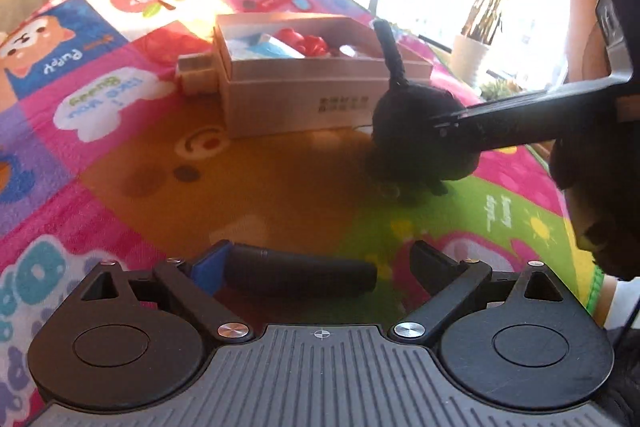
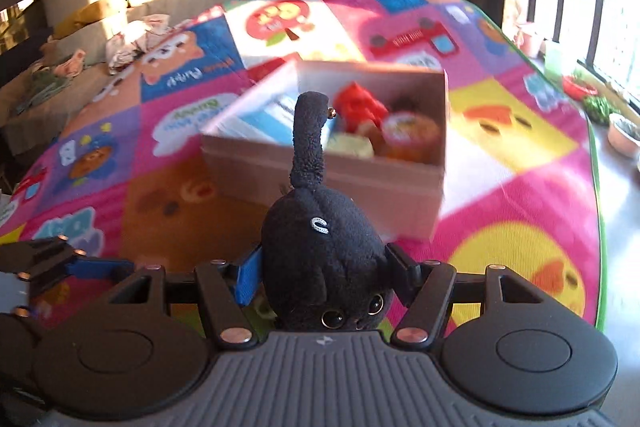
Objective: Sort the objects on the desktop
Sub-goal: 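Move the right tool to the black cat plush and grasp it, then grasp the black cylinder with the left tool while the right holds the cat plush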
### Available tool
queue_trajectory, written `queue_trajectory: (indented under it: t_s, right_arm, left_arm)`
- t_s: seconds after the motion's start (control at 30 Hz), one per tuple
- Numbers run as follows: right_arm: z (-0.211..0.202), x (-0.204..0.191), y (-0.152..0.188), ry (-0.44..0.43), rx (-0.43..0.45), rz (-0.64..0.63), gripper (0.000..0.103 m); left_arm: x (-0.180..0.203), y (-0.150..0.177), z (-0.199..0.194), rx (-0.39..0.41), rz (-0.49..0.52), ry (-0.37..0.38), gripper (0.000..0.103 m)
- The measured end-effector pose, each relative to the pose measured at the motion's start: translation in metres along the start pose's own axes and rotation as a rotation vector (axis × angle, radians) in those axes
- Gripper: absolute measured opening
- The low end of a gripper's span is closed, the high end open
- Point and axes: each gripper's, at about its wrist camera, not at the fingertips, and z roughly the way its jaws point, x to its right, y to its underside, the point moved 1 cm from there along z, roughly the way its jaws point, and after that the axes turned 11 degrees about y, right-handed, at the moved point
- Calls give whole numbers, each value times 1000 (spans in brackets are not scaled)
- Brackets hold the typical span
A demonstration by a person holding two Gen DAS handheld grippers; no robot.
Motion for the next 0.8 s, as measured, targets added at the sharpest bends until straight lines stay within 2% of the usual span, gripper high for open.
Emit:
queue_trajectory:
  t_s: [0.3, 0.47, 0.6, 0.8]
  right_arm:
    - [-16, 0, 16, 14, 78, -17, 77]
    - [-33, -2, 25, 17, 121, -8, 89]
    - [-39, -2, 42, 29, 116, 5, 100]
    - [-29, 1, 73, 55, 28, 21, 103]
  left_arm:
    - [0, 11, -17, -17, -34, -84, 100]
    - [5, 11, -12, -16, -1, -109, 100]
    - [9, 10, -5, -13, 29, -131, 100]
    - [12, 9, 2, -17, 60, -153, 102]
